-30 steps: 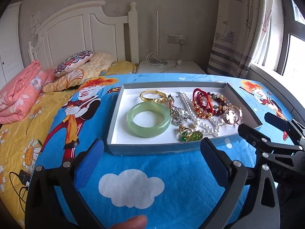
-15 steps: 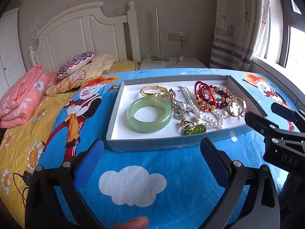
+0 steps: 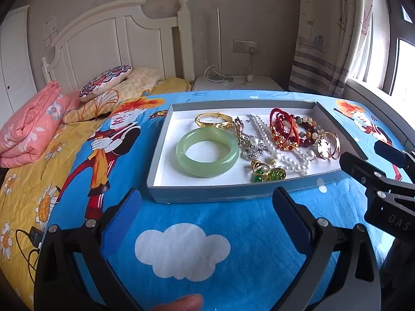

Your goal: Organize jewelry

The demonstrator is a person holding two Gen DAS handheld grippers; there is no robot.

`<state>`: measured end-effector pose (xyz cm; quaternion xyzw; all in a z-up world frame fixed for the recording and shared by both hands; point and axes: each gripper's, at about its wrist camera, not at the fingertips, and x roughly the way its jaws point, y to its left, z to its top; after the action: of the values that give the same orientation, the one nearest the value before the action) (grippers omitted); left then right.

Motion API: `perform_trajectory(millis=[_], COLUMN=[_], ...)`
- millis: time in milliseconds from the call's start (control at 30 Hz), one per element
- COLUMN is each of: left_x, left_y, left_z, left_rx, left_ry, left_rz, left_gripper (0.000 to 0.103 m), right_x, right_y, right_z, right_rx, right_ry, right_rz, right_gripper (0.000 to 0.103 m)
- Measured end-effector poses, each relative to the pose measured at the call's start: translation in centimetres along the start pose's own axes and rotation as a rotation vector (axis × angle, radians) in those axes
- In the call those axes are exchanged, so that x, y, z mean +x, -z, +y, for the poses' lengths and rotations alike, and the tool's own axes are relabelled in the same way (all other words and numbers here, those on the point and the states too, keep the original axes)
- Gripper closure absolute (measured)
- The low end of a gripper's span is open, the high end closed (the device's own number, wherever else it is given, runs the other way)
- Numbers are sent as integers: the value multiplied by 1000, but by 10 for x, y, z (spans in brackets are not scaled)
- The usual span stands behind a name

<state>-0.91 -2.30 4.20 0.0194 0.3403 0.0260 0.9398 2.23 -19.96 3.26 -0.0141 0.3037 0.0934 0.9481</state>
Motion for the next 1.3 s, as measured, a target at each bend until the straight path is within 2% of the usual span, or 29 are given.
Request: perform_trajectory(millis=[1300], left_x=[0], left_y=[1], left_z=[2], left_rx=[-10], left_ry=[7], left_rz=[8], left_gripper=[3], right_x=[1], right_y=[0], right_z=[0], right_rx=[-4], right_ry=[6], right_rz=[8], right_gripper=[17])
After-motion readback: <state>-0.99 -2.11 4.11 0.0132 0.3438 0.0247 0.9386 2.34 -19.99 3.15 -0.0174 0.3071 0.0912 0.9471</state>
